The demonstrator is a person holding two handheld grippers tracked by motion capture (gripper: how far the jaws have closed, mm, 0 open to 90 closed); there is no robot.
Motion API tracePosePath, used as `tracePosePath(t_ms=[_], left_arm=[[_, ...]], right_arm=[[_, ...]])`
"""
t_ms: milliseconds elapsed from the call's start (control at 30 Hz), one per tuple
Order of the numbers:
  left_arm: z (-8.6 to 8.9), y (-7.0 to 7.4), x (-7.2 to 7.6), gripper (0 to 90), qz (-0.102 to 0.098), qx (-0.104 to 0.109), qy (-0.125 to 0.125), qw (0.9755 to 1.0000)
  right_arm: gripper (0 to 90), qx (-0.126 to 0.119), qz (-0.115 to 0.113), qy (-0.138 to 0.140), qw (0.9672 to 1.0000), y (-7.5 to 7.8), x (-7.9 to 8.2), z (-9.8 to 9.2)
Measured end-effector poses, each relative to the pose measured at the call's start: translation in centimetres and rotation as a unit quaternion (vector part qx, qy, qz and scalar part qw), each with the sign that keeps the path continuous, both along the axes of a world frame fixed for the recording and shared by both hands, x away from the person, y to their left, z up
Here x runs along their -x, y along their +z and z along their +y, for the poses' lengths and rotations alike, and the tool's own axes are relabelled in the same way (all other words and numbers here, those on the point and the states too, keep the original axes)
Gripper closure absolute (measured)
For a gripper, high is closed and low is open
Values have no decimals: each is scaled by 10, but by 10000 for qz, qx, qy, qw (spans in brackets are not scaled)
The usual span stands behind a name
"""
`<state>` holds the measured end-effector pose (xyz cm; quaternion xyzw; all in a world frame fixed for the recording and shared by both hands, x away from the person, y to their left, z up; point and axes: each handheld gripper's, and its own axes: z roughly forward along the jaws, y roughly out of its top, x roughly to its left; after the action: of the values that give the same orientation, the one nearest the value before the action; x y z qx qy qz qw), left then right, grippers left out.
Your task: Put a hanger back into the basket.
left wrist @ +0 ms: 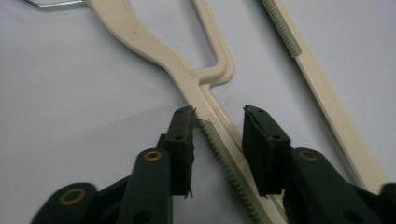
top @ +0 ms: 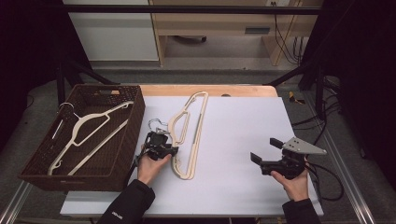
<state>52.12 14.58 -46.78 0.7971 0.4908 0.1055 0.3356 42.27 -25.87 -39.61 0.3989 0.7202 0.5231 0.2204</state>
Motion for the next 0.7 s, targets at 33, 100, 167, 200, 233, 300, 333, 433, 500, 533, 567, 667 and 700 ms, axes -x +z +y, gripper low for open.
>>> tracePosePath(t_ms=[33,100,167,200,233,300,333,433,500,533,567,667,700], left_arm=[[0,0,0,687,63,45,0,10000],[-1,1,0,690,106,67,24,9999],[-1,1,-1,698,163,103,60,9998],[0,1,-1,701,167,104,73,9998],[0,1,-1,704,176,106,78,9998],[0,1,-1,706,180,120,95,9997],[0,1,-1,708,183,118,91,9997],[2,3,-2,723,131,36,127,9998],[4,3,-3,731,138,11,134,9998],[5,3,-3,731,109,-68,155,9998],[6,3,-4,739,70,-115,156,9998],[12,7,-3,765,15,-269,159,9995],[12,7,-3,767,15,-269,159,9995]], right_arm=[[48,-18,12,-16,10000,0,0,1],[48,-15,8,-6,10000,0,0,1],[48,-13,18,-11,10000,0,0,1],[48,-10,21,-10,10000,-1,0,1],[48,-4,23,-11,10000,-1,0,1],[48,-1,28,-2,10000,-1,0,1],[48,-4,28,-3,10000,-1,0,1],[48,-5,11,-6,10000,0,0,1],[48,-10,11,-1,10000,0,0,1],[48,-10,12,-2,10000,0,0,1],[48,-8,14,-5,10000,0,0,1],[48,-6,8,0,10000,0,0,1],[48,-6,8,0,10000,0,0,1]])
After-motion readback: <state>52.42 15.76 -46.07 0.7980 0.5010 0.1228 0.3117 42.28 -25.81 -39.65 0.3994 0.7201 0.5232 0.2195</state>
